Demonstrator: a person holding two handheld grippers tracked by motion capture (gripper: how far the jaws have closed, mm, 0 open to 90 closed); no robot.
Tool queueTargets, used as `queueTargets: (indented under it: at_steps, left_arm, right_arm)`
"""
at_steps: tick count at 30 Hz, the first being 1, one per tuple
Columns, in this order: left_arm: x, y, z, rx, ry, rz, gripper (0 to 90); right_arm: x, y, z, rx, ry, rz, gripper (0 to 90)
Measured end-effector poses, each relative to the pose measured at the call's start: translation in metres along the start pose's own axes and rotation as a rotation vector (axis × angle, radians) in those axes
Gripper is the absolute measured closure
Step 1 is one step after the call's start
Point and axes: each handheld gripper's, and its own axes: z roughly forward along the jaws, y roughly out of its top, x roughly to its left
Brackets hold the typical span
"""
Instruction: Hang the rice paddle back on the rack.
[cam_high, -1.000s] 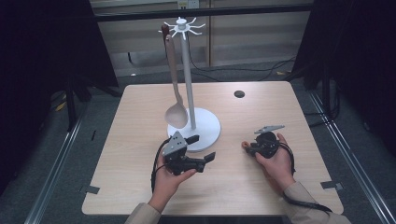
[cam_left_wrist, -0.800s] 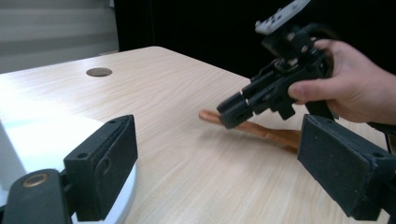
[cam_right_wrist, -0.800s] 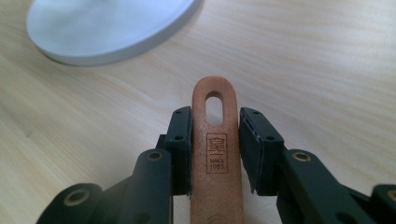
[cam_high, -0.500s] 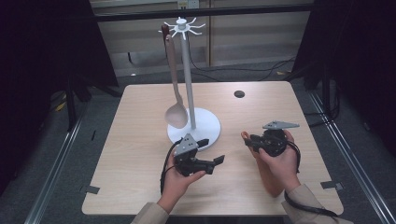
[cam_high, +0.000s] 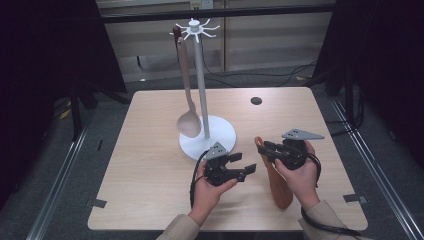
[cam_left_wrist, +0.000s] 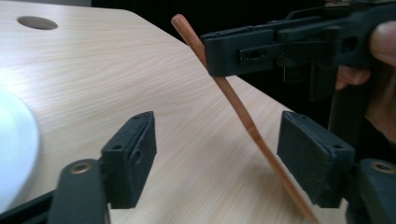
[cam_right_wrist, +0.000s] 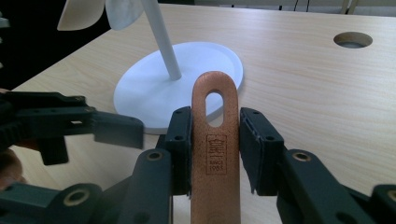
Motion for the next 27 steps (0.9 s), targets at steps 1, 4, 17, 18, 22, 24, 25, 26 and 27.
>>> queueTargets:
  at_steps: [1,4,17,18,22,24,25,26,27]
  left_arm:
    - [-0.001,0.0,0.003,0.001,0.009,-0.004,34.7]
    - [-0.002,0.002,0.009,-0.005,-0.008,-0.035,41.0]
    - [-0.005,0.004,0.02,-0.014,-0.063,-0.129,62.4]
    - [-0.005,0.003,0.021,-0.014,-0.067,-0.131,62.7]
    - [-0.006,0.004,0.022,-0.02,-0.065,-0.146,66.3]
    - [-0.006,0.005,0.021,-0.031,-0.075,-0.152,68.9]
    - [-0.006,0.006,0.021,-0.031,-0.076,-0.147,70.4]
    - [-0.006,0.006,0.021,-0.037,-0.078,-0.157,72.0]
    - [-0.006,0.007,0.021,-0.037,-0.081,-0.155,73.7]
  right_arm:
    - [0.001,0.001,0.0,0.004,0.006,0.0,66.6]
    - [0.005,0.002,-0.001,0.003,0.012,-0.008,66.6]
    - [0.014,0.007,-0.005,-0.023,0.021,-0.015,66.6]
    - [0.014,0.007,-0.005,-0.03,0.019,-0.019,66.6]
    - [0.018,0.01,-0.007,-0.04,0.026,-0.023,66.6]
    - [0.019,0.01,-0.008,-0.048,0.023,-0.027,66.6]
    - [0.02,0.011,-0.008,-0.047,0.022,-0.024,66.6]
    - [0.02,0.011,-0.009,-0.054,0.02,-0.023,66.6]
    - [0.02,0.012,-0.01,-0.056,0.022,-0.021,66.6]
